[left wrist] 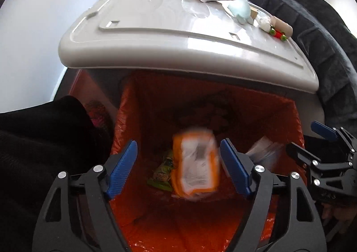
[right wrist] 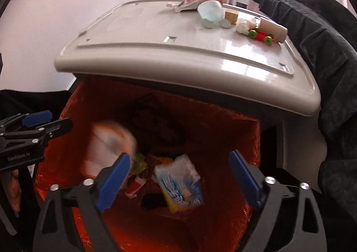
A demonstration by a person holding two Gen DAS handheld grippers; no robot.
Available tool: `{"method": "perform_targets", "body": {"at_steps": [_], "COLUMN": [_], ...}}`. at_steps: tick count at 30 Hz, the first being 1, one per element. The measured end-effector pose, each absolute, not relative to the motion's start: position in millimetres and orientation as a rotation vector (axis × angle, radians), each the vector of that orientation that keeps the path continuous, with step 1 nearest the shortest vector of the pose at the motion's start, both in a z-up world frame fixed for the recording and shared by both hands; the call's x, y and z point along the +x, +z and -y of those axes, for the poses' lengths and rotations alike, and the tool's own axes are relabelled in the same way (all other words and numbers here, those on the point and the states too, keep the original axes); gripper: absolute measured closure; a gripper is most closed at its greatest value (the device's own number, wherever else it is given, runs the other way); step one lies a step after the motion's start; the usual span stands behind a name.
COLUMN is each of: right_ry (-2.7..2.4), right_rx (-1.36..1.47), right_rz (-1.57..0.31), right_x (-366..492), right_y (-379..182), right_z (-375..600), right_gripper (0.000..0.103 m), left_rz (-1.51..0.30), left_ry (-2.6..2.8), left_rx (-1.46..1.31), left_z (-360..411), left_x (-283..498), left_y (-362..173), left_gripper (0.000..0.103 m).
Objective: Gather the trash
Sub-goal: 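Drop the orange bag with the left tool while the right tool drops the biscuit box into the bin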
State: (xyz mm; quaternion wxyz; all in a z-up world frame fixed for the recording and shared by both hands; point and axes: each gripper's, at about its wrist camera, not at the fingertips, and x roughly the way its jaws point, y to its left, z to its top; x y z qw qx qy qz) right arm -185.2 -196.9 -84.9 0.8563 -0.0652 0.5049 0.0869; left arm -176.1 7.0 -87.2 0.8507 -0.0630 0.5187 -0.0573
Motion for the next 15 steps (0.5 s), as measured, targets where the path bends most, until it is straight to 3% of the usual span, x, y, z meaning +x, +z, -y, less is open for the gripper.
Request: {"method": "perform_targets", "body": {"at_steps": [6,15], "right_ry": [0.148,0.097], "right_rx": [-0.088,-0.018], "right_rz": [-1.0,-0.882], "right_x": [-181,-162], "right_y": [-74,-34], "right_z": [211,238], "right_gripper": [0.006,0.006], "left_rz": [-1.074,-0.918], "left_ry": [-0.105,-0.129], "left_rx": [-0.195,-0.154], "left_z": [-18,-17], "left_x": [-172,-144], "left_y": [-86,-37], "left_gripper": [0.024,0.023]}}
